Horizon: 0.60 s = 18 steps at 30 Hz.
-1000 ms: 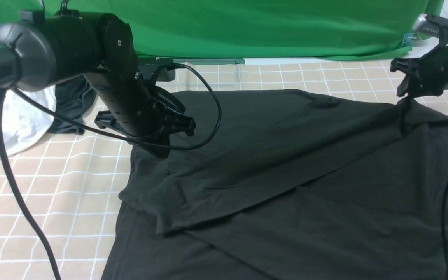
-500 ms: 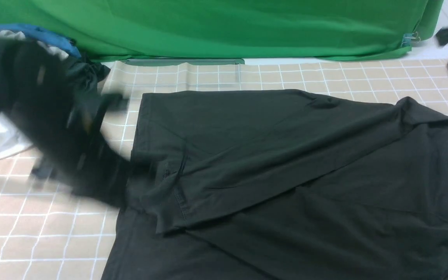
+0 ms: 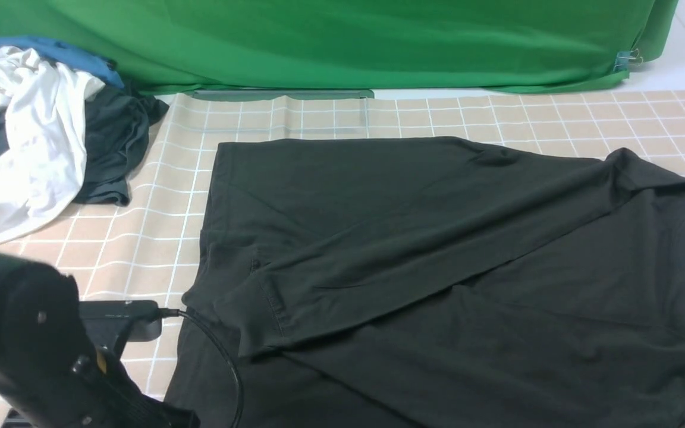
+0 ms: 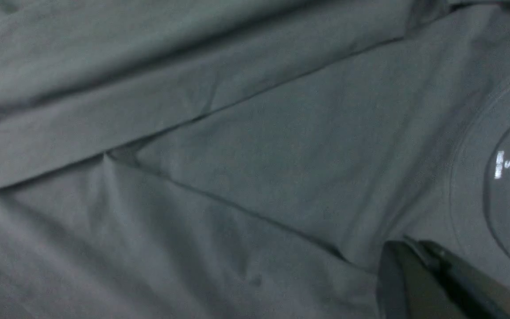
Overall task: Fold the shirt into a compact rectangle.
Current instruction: 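Grasp the near edge of the shirt at its hem and shoulder corners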
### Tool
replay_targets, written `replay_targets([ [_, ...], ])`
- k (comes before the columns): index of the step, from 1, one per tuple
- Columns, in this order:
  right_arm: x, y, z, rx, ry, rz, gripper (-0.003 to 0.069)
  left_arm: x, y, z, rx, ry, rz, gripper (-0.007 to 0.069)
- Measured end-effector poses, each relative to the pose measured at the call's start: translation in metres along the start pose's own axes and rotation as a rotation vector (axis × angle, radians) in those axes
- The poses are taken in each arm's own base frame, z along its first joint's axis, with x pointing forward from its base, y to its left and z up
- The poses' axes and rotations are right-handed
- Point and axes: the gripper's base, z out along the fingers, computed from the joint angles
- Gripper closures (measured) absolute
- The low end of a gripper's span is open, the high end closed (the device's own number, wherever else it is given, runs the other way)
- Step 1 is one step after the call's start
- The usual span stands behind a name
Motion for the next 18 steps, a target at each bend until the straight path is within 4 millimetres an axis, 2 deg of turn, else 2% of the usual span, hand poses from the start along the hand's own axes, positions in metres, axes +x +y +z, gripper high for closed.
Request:
replay_targets([
  [4, 0.011, 0.006, -0.016, -0.001, -0.047, -0.010, 0.0623, 0.000, 0.001, 0.011, -0.006, 0.010, 0.004, 0.0117],
  [7, 0.016, 0.012, -0.032, -0.012, -0.098, -0.015, 0.0623, -0.002, 0.001, 0.019, -0.007, 0.057, 0.023, 0.0124],
  [10, 0.020, 0.017, -0.043, -0.021, -0.136, -0.018, 0.0623, -0.003, 0.001, 0.022, -0.012, 0.082, 0.050, 0.0176],
  [11, 0.023, 0.020, -0.050, -0.026, -0.156, -0.021, 0.0623, -0.004, 0.002, 0.023, -0.022, 0.098, 0.080, 0.0260],
  [13, 0.025, 0.022, -0.054, -0.028, -0.166, -0.024, 0.0623, -0.004, 0.002, 0.024, -0.025, 0.104, 0.087, 0.0335],
  [14, 0.027, 0.023, -0.058, -0.034, -0.167, -0.026, 0.0623, -0.004, 0.001, 0.024, -0.012, 0.105, 0.088, 0.0438],
  [15, 0.029, 0.024, -0.059, -0.035, -0.162, -0.028, 0.0622, -0.004, 0.001, 0.023, -0.007, 0.104, 0.092, 0.0494],
  [17, 0.033, 0.026, -0.061, -0.045, -0.129, -0.031, 0.0618, -0.003, -0.001, 0.021, 0.009, 0.088, 0.103, 0.0575],
  [18, 0.034, 0.026, -0.061, -0.046, -0.125, -0.031, 0.0617, -0.003, -0.001, 0.020, 0.011, 0.086, 0.104, 0.0582],
])
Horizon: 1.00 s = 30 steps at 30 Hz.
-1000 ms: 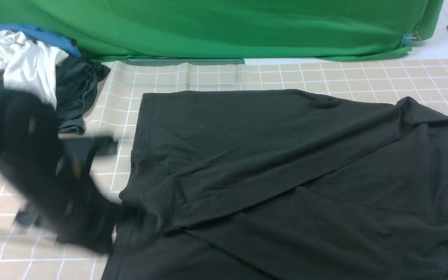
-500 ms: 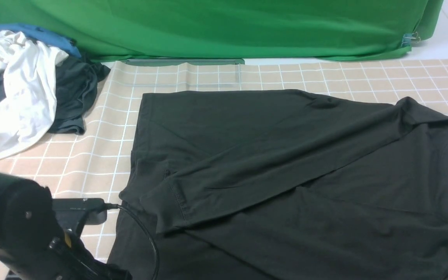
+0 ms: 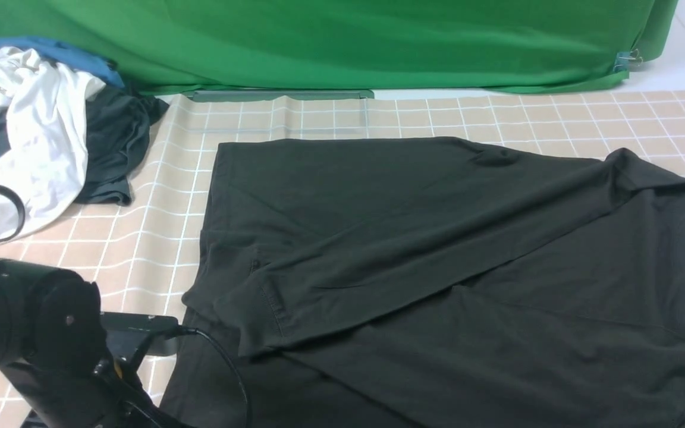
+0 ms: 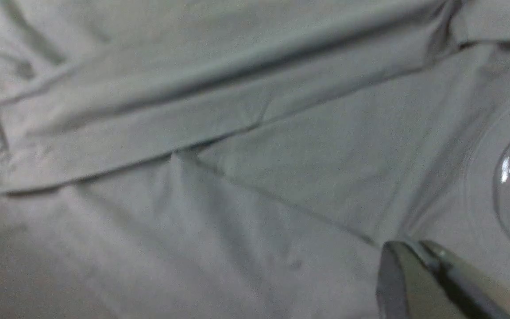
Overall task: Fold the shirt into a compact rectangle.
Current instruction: 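Grasp the near edge of the shirt at its hem and shoulder corners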
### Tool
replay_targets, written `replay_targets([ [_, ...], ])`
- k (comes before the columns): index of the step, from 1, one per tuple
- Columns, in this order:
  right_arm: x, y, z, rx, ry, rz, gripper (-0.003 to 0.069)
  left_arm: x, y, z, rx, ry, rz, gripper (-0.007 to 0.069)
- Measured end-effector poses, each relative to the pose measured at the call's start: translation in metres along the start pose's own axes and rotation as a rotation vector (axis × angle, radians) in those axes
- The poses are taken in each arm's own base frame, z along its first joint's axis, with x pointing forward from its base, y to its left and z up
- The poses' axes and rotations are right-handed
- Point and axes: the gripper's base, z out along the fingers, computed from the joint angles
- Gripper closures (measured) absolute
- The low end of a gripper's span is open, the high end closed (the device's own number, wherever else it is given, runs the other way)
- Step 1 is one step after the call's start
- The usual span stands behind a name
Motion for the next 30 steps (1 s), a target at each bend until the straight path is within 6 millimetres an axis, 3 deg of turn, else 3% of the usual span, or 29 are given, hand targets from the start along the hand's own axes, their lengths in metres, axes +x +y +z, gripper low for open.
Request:
replay_targets([
  [9, 0.030, 0.002, 0.009, -0.019, 0.092, 0.046, 0.0502, 0.024, 0.004, -0.038, -0.052, -0.065, -0.016, 0.0609],
  [17, 0.091, 0.002, 0.054, -0.047, 0.308, 0.111, 0.0254, 0.041, 0.014, -0.059, -0.146, -0.148, -0.054, 0.0609],
  [21, 0.115, 0.005, 0.077, -0.045, 0.356, 0.105, 0.0207, 0.038, 0.007, -0.059, -0.061, -0.185, -0.081, 0.0606],
  [25, 0.119, 0.007, 0.084, -0.038, 0.338, 0.097, 0.0201, 0.036, -0.005, -0.059, 0.062, -0.209, -0.008, 0.0597],
  [30, 0.118, 0.009, 0.086, -0.036, 0.317, 0.094, 0.0200, 0.035, -0.006, -0.058, 0.071, -0.227, 0.086, 0.0453],
])
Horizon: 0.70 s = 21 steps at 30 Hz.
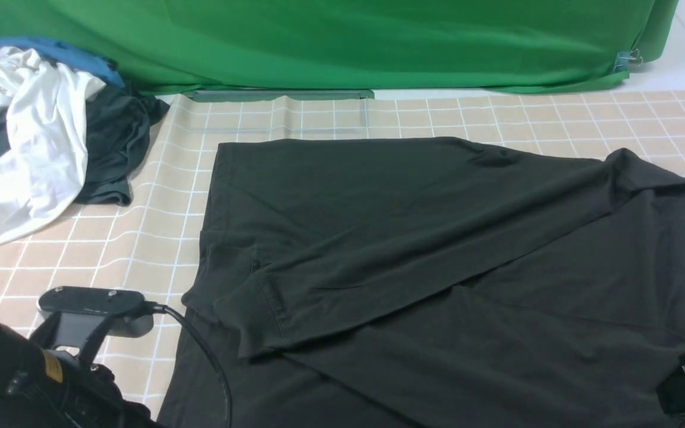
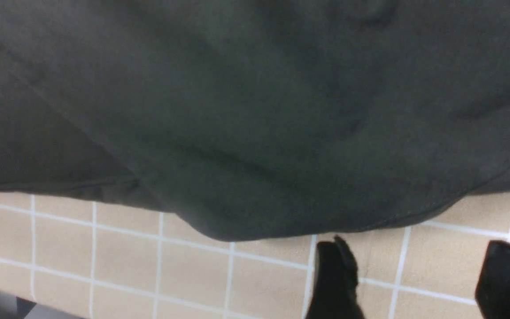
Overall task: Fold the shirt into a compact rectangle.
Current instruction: 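Grasp the near edge of the shirt at its hem and shoulder corners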
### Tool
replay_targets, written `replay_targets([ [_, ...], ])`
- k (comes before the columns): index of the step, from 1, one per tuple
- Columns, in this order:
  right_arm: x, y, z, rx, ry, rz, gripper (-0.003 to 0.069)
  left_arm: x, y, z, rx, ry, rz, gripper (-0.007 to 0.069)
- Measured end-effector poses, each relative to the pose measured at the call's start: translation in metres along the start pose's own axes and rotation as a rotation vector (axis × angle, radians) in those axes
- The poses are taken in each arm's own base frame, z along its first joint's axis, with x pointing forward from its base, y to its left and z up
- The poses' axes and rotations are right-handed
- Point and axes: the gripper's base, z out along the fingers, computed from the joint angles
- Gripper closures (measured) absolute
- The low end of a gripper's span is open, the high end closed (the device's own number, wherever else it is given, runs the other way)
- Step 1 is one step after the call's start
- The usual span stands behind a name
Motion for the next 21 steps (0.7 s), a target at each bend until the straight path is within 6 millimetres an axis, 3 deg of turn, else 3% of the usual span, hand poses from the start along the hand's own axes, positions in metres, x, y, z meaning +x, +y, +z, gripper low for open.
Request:
replay_targets([
  [3, 0.000, 0.000, 0.000, 0.000, -0.001, 0.003, 0.0200, 0.003, 0.003, 0.005, -0.024, 0.006, 0.016, 0.0362],
  [5, 0.000, 0.000, 0.000, 0.001, -0.005, 0.004, 0.0200, 0.003, 0.005, 0.009, -0.034, 0.031, 0.025, 0.0259],
  [8, -0.002, 0.000, 0.000, 0.004, -0.019, 0.003, 0.0200, 0.000, 0.006, 0.016, -0.038, 0.056, 0.023, 0.0207],
  [21, -0.004, -0.001, 0.000, 0.008, -0.043, 0.003, 0.0200, -0.013, 0.009, 0.058, -0.028, 0.212, 0.003, 0.0249],
])
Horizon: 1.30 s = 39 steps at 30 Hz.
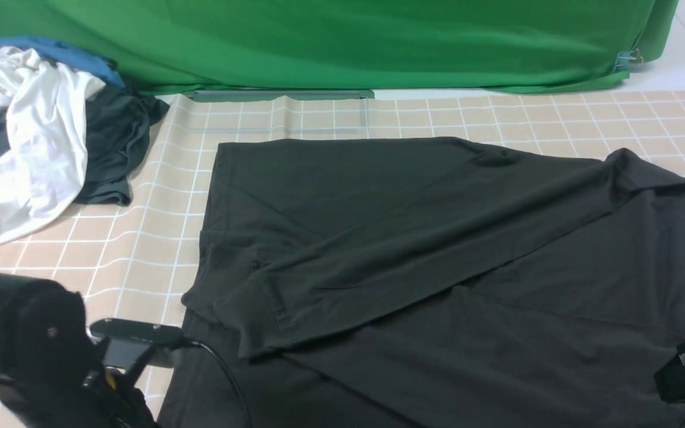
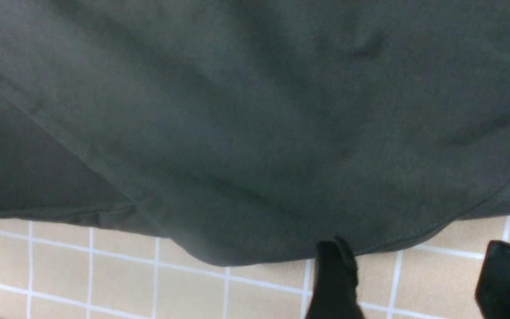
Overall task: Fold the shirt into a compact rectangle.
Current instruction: 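Grasp the near edge of the shirt at its hem and shoulder corners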
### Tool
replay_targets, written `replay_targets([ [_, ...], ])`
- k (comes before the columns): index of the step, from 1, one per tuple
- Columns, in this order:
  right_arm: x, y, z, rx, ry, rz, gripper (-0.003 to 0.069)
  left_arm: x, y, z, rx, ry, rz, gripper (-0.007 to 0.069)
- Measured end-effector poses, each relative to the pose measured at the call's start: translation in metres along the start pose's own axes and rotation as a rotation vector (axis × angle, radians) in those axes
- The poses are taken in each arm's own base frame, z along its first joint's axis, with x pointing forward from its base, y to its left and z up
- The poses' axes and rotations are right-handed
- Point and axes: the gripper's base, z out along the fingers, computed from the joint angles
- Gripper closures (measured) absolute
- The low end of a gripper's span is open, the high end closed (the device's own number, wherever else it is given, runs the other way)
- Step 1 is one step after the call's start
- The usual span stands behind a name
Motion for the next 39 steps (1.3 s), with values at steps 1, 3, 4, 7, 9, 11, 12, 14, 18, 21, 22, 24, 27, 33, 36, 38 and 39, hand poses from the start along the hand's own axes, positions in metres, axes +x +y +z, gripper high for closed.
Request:
replay_targets([
  [1, 0.000, 0.000, 0.000, 0.000, -0.002, 0.000, 0.0200, -0.001, 0.001, 0.004, -0.003, 0.020, 0.001, 0.0249],
  [3, 0.000, 0.000, 0.000, 0.000, -0.003, 0.000, 0.0200, -0.002, 0.001, 0.004, -0.003, 0.029, 0.003, 0.0251],
  [4, 0.000, 0.000, 0.000, 0.001, -0.005, 0.000, 0.0200, -0.003, 0.001, 0.005, -0.004, 0.031, 0.007, 0.0265],
  [7, -0.001, 0.000, 0.000, 0.001, -0.010, 0.000, 0.0200, -0.004, 0.002, 0.005, -0.014, 0.042, 0.021, 0.0333],
  [9, -0.001, 0.000, 0.000, 0.001, -0.013, 0.000, 0.0200, -0.003, 0.003, 0.005, -0.024, 0.047, 0.041, 0.0420],
  [11, -0.001, 0.000, 0.000, 0.002, -0.014, 0.000, 0.0200, -0.003, 0.003, 0.005, -0.026, 0.047, 0.061, 0.0516],
  [12, -0.001, 0.000, 0.000, 0.002, -0.014, 0.001, 0.0200, -0.003, 0.003, 0.005, -0.027, 0.047, 0.068, 0.0541],
  [14, -0.001, 0.000, 0.000, 0.002, -0.014, 0.001, 0.0200, -0.004, 0.003, 0.004, -0.025, 0.048, 0.082, 0.0590],
  [18, -0.002, -0.001, 0.000, 0.006, -0.021, 0.002, 0.0200, -0.002, 0.003, -0.011, -0.051, 0.070, 0.095, 0.0608],
  [21, -0.002, -0.001, 0.000, 0.009, -0.020, 0.005, 0.0200, 0.005, 0.006, -0.027, -0.106, 0.040, 0.088, 0.0608],
  [22, -0.002, -0.001, 0.000, 0.010, -0.020, 0.004, 0.0200, 0.009, 0.007, -0.033, -0.130, 0.026, 0.081, 0.0608],
  [24, -0.002, -0.001, 0.000, 0.013, -0.020, 0.003, 0.0200, 0.016, 0.009, -0.046, -0.160, -0.024, 0.075, 0.0607],
  [27, -0.002, -0.001, 0.000, 0.015, -0.019, 0.008, 0.0200, 0.025, 0.010, -0.059, -0.189, -0.091, 0.042, 0.0607],
  [33, -0.002, -0.002, 0.000, 0.016, -0.018, 0.019, 0.0200, 0.028, 0.004, -0.065, -0.130, -0.158, 0.030, 0.0606],
  [36, -0.002, -0.002, 0.000, 0.016, -0.018, 0.022, 0.0200, 0.023, -0.004, -0.061, -0.037, -0.161, 0.065, 0.0597],
  [38, -0.002, -0.002, 0.000, 0.016, -0.018, 0.022, 0.0200, 0.021, -0.006, -0.059, -0.011, -0.148, 0.067, 0.0581],
  [39, -0.002, -0.002, 0.000, 0.016, -0.018, 0.023, 0.0200, 0.019, -0.007, -0.056, 0.000, -0.137, 0.065, 0.0560],
])
